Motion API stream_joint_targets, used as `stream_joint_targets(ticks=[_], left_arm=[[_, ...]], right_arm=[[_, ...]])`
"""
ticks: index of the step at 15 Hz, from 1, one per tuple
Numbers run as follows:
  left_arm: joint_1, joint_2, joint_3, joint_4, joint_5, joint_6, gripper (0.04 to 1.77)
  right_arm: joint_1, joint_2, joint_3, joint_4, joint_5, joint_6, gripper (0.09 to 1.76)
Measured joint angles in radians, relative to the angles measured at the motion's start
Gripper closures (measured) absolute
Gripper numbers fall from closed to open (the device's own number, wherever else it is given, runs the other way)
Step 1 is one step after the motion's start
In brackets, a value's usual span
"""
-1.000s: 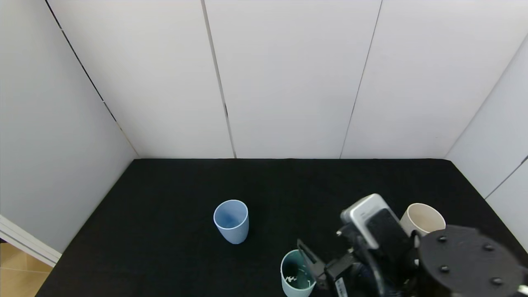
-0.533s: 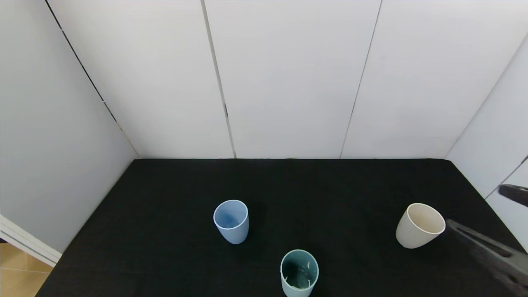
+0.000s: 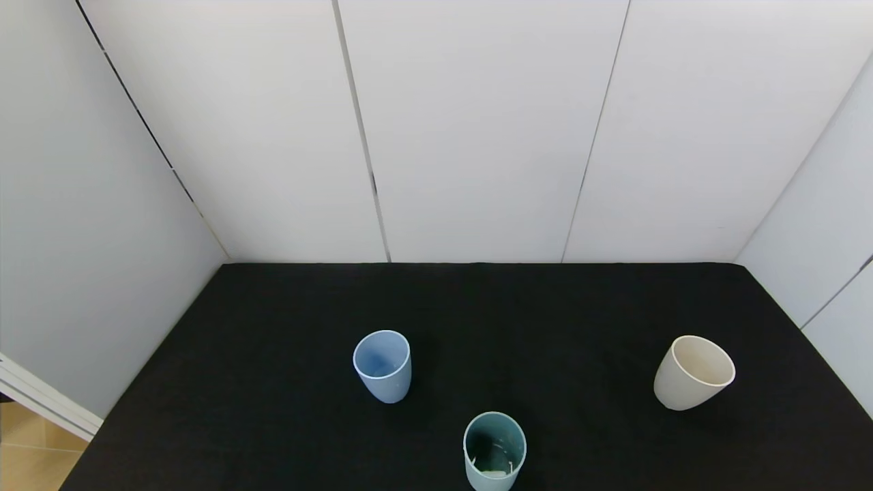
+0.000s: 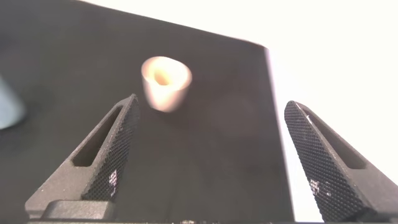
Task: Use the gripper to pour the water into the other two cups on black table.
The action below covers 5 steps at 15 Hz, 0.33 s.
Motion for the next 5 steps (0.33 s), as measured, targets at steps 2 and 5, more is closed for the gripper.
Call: stream_joint_targets(ticks=[2,5], left_arm=[[0.000,0.000,0.000,0.000,0.000,0.000,0.09],[0.000,0.000,0.000,0.000,0.000,0.000,0.09]], right_arm=[[-0.099,-0.043,0.017,0.010,0.074,0.010,0.15],[-0.187,-0.101,0.098,0.001,0.090,0.012,0.15]])
